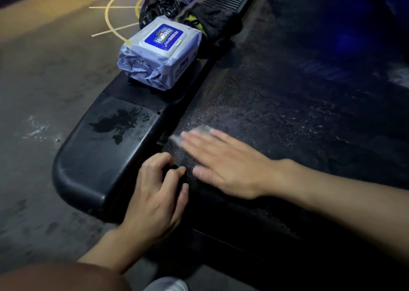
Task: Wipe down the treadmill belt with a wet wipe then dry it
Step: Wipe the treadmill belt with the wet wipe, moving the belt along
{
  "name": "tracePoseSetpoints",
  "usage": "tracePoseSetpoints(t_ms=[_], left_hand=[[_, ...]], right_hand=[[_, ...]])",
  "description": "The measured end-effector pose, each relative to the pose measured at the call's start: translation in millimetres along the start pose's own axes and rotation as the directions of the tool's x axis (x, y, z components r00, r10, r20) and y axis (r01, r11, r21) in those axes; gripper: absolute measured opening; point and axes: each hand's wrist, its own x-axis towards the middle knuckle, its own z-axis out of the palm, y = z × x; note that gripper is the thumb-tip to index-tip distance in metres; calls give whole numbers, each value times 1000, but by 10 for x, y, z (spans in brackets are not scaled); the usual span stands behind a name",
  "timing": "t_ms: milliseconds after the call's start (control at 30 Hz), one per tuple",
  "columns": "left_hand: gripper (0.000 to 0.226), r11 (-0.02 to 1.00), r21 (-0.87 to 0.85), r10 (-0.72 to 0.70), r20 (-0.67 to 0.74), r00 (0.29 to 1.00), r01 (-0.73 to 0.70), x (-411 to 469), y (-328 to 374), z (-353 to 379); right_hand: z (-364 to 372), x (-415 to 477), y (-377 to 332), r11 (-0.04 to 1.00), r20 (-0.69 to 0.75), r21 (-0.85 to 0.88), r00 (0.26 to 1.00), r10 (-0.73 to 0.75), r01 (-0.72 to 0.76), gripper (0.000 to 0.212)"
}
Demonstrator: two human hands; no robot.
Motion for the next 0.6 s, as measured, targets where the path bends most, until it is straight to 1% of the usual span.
tracePoseSetpoints(t_ms=[33,67,167,200,300,333,400,433,467,533,567,600], left_hand=[[27,1000,-2,8,-3,1000,-8,23,12,4],[26,1000,-9,18,-3,1000,-18,54,23,1],[25,999,-1,36,13,999,-36,145,38,-30],[26,999,22,32,21,999,-33,174,50,-44],[30,994,107,25,49,998,-30,252,117,-69],[30,992,123,26,52,998,-33,281,142,-69],[28,989,147,25,56,998,-33,320,179,-65],[26,987,159,23,61,998,-32,336,191,-61],[26,984,176,17,71,997,-29,345,198,-62],[28,975,218,6,122,992,-33,369,233,-59],[31,973,226,2,160,987,-39,382,246,-68],[34,976,210,14,197,980,-56,404,259,-73]], right_hand=[[0,-8,20,999,-26,-4,998,52,-53,74],[19,-29,-4,998,-32,-4,997,63,-63,76],[108,-211,-84,999,23,-8,999,-33,34,75],[94,-254,-31,999,29,-18,999,-37,38,73],[5,-287,109,995,7,-23,995,102,-102,71],[21,-320,94,995,5,-38,995,97,-97,72],[94,-445,6,999,34,-52,999,1,0,72],[107,-514,4,998,55,-50,998,-22,25,71],[86,-552,51,999,63,-43,998,-3,6,69],[17,-602,156,994,54,-38,993,109,-107,69],[11,-617,166,990,61,-44,989,138,-136,70],[25,-650,144,992,74,-44,990,121,-118,72]])
